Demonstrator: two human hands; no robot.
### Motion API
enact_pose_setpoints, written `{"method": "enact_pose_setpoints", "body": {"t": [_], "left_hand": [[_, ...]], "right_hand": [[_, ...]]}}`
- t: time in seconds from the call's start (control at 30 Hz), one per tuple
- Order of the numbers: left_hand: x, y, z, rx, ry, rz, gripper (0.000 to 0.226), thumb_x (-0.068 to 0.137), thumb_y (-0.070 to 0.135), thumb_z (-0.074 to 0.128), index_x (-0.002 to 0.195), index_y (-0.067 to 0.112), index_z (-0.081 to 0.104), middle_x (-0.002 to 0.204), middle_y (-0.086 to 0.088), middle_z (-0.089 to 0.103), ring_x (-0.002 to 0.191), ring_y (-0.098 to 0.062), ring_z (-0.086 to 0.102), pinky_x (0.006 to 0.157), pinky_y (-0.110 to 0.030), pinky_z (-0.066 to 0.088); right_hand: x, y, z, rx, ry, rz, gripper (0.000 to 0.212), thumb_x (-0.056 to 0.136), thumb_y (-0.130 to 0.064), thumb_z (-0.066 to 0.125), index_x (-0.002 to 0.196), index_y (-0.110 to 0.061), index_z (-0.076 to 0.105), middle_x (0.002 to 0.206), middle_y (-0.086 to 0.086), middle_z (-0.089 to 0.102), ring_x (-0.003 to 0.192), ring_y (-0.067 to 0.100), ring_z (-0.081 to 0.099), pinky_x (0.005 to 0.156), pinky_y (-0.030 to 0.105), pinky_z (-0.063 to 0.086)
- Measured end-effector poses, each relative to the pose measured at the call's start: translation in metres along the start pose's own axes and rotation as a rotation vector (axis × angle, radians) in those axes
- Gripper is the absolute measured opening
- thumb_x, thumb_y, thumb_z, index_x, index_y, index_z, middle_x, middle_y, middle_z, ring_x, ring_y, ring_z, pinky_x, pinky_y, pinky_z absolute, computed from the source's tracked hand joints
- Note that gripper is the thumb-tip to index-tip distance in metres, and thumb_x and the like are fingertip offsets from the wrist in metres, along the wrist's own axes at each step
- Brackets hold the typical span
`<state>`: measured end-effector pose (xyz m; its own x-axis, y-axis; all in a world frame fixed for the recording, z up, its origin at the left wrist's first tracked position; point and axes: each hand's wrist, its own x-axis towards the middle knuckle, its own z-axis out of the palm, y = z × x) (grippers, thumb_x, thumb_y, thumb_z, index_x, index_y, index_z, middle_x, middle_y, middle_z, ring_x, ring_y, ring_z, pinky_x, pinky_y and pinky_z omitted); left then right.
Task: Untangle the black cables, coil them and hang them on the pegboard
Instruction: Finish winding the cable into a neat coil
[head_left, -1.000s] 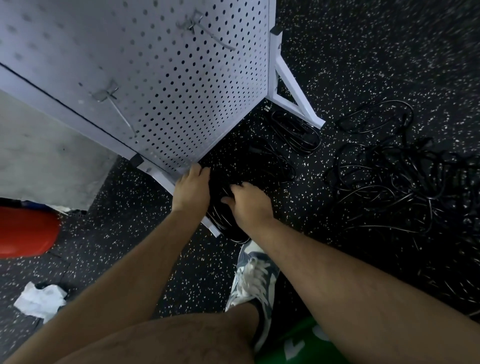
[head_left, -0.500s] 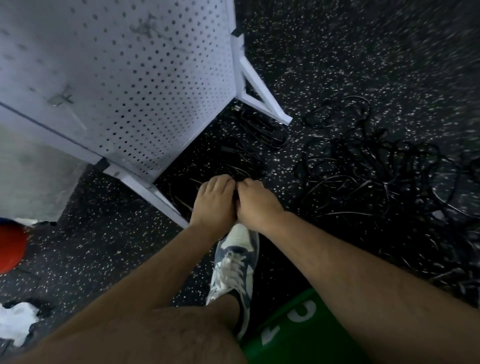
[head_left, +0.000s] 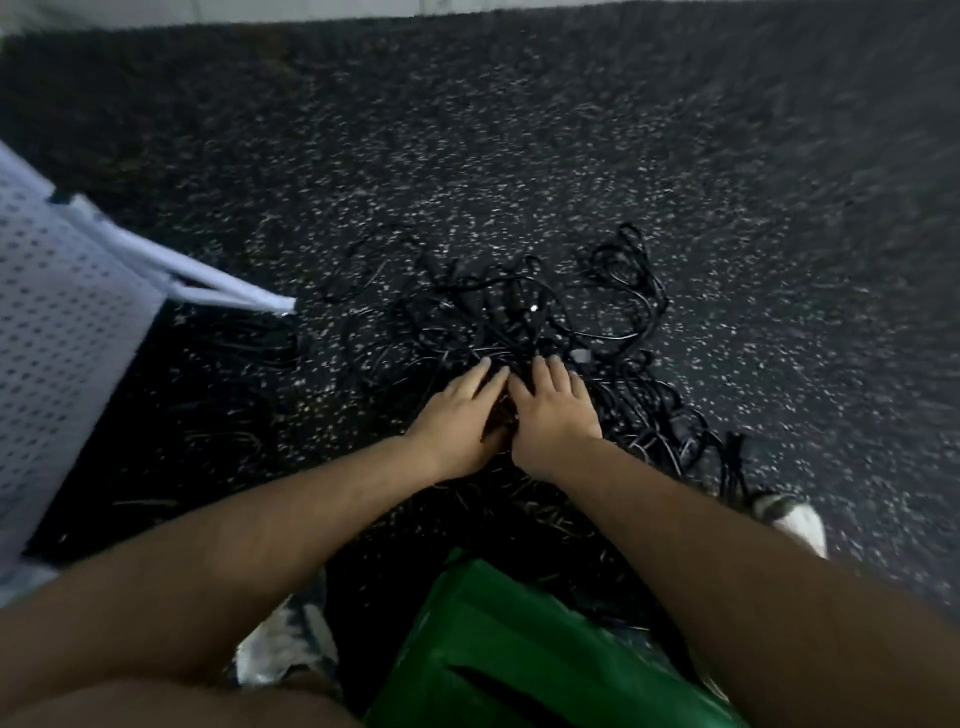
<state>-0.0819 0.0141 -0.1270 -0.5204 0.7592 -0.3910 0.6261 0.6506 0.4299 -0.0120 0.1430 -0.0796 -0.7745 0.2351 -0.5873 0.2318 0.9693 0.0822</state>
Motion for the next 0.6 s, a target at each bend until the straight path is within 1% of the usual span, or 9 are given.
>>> {"method": "enact_pose_setpoints", "body": {"t": [0.1, 0.17, 0.2, 0.27, 0.33, 0.4, 0.47, 0.5, 0.6], "left_hand": [[0.017, 0.014, 0.002, 0.117, -0.059, 0.040, 0.084, 0.100, 0.039, 0.054, 0.164, 0.027, 0.001, 0.170, -0.006, -0.016, 0.155, -0.031, 0.006, 0.121, -0.047, 0.022], [0.027, 0.023, -0.002, 0.095, -0.150, 0.031, 0.089, 0.097, 0.036, 0.059, 0.163, 0.028, -0.001, 0.170, -0.004, -0.016, 0.156, -0.031, 0.007, 0.124, -0.046, 0.022], [0.031, 0.028, -0.005, 0.043, -0.213, 0.022, 0.092, 0.096, 0.036, 0.061, 0.163, 0.027, -0.002, 0.170, -0.001, -0.014, 0.156, -0.029, 0.007, 0.125, -0.045, 0.022], [0.038, 0.041, -0.010, -0.039, -0.290, 0.010, 0.097, 0.095, 0.035, 0.064, 0.163, 0.024, -0.004, 0.171, 0.002, -0.011, 0.157, -0.025, 0.006, 0.126, -0.044, 0.021], [0.042, 0.055, -0.022, -0.040, -0.289, 0.009, 0.098, 0.095, 0.034, 0.064, 0.162, 0.023, -0.006, 0.171, 0.002, -0.009, 0.157, -0.024, 0.008, 0.125, -0.042, 0.023], [0.045, 0.068, -0.042, -0.020, -0.268, 0.028, 0.099, 0.097, 0.030, 0.063, 0.162, 0.025, -0.011, 0.171, 0.003, -0.010, 0.153, -0.025, 0.023, 0.119, -0.032, 0.034], [0.045, 0.078, -0.073, 0.011, -0.229, 0.053, 0.095, 0.099, 0.026, 0.059, 0.162, 0.029, -0.012, 0.171, 0.003, -0.009, 0.134, -0.023, 0.048, 0.093, -0.019, 0.047], [0.044, 0.083, -0.090, 0.019, -0.209, 0.055, 0.093, 0.100, 0.025, 0.058, 0.161, 0.032, -0.012, 0.171, 0.002, -0.005, 0.131, -0.022, 0.051, 0.089, -0.019, 0.048], [0.032, 0.106, -0.145, 0.018, -0.155, 0.074, 0.093, 0.098, 0.033, 0.062, 0.161, 0.040, -0.006, 0.171, 0.001, 0.010, 0.143, -0.022, 0.041, 0.111, -0.029, 0.041]], "right_hand": [[-0.001, 0.030, 0.014, -0.012, 0.003, 0.139, 0.084, 0.100, -0.030, 0.053, 0.162, -0.021, -0.004, 0.166, 0.025, -0.008, 0.154, 0.043, -0.004, 0.126, 0.050, 0.007], [-0.001, 0.046, 0.018, 0.037, 0.004, 0.223, 0.085, 0.098, -0.022, 0.056, 0.161, -0.016, -0.002, 0.163, 0.024, 0.014, 0.150, 0.041, 0.020, 0.122, 0.047, 0.022], [0.001, 0.053, 0.019, 0.094, -0.004, 0.255, 0.082, 0.097, -0.018, 0.057, 0.160, -0.013, 0.004, 0.158, 0.021, 0.027, 0.145, 0.038, 0.032, 0.117, 0.045, 0.030], [0.004, 0.062, 0.016, 0.246, -0.017, 0.297, 0.061, 0.097, -0.012, 0.055, 0.153, -0.010, 0.030, 0.146, 0.016, 0.047, 0.132, 0.033, 0.050, 0.105, 0.041, 0.044], [0.005, 0.069, 0.011, 0.398, -0.039, 0.308, 0.035, 0.099, -0.013, 0.055, 0.133, -0.010, 0.055, 0.131, 0.010, 0.062, 0.119, 0.028, 0.062, 0.094, 0.038, 0.051], [-0.001, 0.075, 0.001, 0.492, -0.022, 0.276, 0.023, 0.101, -0.019, 0.054, 0.120, -0.011, 0.064, 0.121, 0.008, 0.068, 0.111, 0.026, 0.066, 0.090, 0.035, 0.053], [-0.012, 0.085, -0.021, 0.533, 0.068, 0.254, 0.021, 0.101, -0.021, 0.051, 0.114, -0.014, 0.065, 0.114, 0.005, 0.068, 0.105, 0.027, 0.066, 0.087, 0.035, 0.054], [-0.020, 0.091, -0.037, 0.526, 0.110, 0.237, 0.020, 0.101, -0.023, 0.050, 0.112, -0.014, 0.065, 0.111, 0.004, 0.068, 0.102, 0.027, 0.066, 0.084, 0.035, 0.052], [-0.053, 0.110, -0.100, 0.459, 0.202, 0.170, 0.019, 0.102, -0.029, 0.050, 0.105, -0.015, 0.063, 0.103, 0.002, 0.064, 0.091, 0.025, 0.061, 0.078, 0.034, 0.050]]}}
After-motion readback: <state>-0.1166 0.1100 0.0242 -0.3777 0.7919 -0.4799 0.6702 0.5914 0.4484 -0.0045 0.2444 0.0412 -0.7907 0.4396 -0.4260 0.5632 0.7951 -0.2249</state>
